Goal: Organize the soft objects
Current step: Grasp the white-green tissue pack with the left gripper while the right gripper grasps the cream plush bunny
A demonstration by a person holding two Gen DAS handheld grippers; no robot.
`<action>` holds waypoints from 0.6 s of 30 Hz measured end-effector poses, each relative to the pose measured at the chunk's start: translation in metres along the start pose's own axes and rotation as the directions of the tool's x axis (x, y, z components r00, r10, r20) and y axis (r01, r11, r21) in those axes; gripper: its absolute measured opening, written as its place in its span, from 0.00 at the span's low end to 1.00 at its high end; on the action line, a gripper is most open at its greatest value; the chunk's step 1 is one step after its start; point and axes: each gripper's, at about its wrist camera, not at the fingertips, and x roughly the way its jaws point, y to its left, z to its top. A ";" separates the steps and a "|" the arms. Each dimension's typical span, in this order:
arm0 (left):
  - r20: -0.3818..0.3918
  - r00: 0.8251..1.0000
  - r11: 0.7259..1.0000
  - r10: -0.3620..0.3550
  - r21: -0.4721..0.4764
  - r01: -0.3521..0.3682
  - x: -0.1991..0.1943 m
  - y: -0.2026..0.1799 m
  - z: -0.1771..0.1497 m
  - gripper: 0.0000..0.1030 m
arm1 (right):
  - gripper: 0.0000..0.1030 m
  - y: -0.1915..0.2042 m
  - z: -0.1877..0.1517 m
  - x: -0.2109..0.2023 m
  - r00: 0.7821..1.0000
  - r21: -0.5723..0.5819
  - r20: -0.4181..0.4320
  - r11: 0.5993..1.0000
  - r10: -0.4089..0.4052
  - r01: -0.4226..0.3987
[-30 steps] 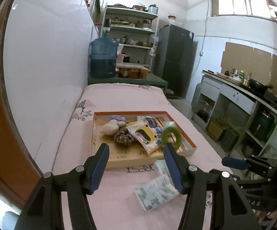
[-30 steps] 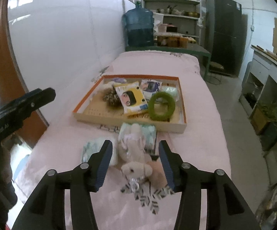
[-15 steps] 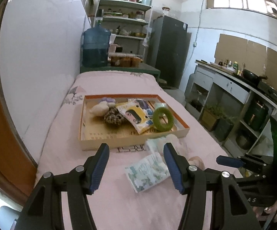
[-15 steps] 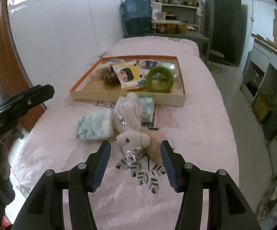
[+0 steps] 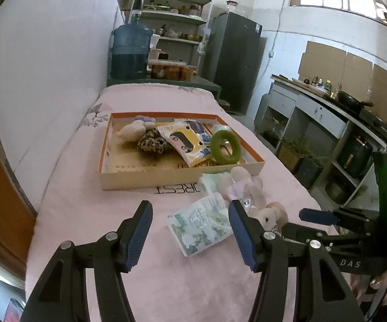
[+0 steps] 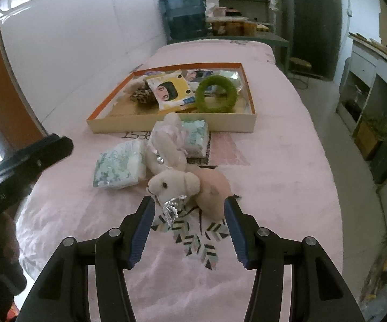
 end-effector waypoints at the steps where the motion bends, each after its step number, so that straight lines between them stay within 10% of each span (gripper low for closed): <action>1: -0.005 1.000 1.000 -0.002 -0.001 0.002 0.002 0.000 -0.001 0.57 | 0.54 0.001 0.003 0.002 1.000 -0.004 0.002 1.000 0.004 -0.004; 18: -0.084 0.996 0.999 0.005 -0.033 -0.008 0.034 0.014 -0.015 0.57 | 0.54 0.007 0.042 0.045 0.998 -0.037 0.006 0.997 0.070 -0.070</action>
